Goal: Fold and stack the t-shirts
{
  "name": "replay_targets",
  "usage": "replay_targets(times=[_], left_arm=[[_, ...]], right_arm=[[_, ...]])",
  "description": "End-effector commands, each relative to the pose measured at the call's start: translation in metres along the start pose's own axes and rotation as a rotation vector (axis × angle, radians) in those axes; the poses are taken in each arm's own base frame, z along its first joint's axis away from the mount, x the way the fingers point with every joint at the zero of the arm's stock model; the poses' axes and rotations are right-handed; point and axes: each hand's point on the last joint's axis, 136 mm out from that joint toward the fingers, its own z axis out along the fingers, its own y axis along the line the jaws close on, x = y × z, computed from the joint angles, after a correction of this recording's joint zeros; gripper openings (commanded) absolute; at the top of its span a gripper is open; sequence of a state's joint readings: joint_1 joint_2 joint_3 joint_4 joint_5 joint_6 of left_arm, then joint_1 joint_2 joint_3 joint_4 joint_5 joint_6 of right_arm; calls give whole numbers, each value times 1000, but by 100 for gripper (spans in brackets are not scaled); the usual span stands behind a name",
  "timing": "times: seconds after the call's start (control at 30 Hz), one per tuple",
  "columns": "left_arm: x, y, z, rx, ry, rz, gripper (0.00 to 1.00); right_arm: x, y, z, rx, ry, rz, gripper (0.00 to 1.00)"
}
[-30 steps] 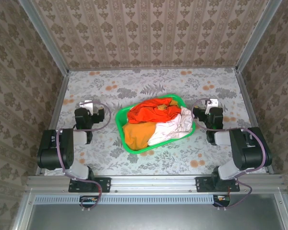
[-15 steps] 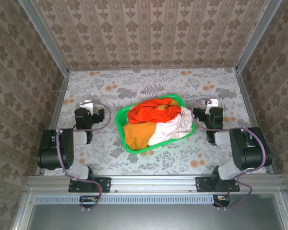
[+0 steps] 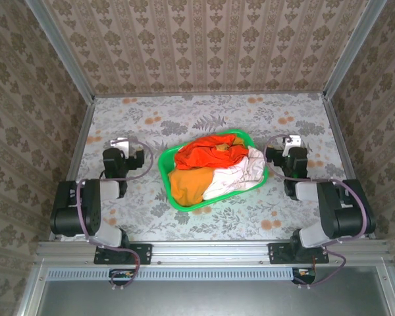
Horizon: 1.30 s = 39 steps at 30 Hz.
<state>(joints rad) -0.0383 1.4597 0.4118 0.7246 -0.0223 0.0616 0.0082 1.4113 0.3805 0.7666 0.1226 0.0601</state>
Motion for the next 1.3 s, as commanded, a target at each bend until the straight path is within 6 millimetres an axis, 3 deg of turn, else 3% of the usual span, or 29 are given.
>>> replay_targets(times=[0.0, 0.17, 0.43, 0.53, 0.63, 0.7, 0.87, 1.07, 1.27], left_arm=[[-32, -8, -12, 31, -52, 55, 100], [-60, -25, -35, 73, -90, 148, 100], [-96, -74, -86, 291, -131, 272, 100], [-106, -88, -107, 353, -153, 313, 100], [-109, -99, -122, 402, -156, 351, 100], [-108, -103, -127, 417, -151, 368, 100], [-102, -103, -128, 415, -142, 369, 100], [-99, -103, -127, 413, -137, 363, 100], [-97, -105, -124, 416, -136, 348, 100]], right_arm=[[-30, -3, -17, 2, -43, 29, 100], [-56, 6, -41, -49, -22, 23, 100], [-89, 40, -67, -165, 40, 4, 100], [-82, 60, -64, -222, 124, -72, 100], [-62, 83, -54, -267, 211, -202, 100], [-45, 97, -43, -296, 282, -251, 100], [-2, 108, -13, -300, 496, -260, 95], [13, 98, 10, -199, 625, -208, 55], [-3, 69, 24, -61, 590, -28, 27]])
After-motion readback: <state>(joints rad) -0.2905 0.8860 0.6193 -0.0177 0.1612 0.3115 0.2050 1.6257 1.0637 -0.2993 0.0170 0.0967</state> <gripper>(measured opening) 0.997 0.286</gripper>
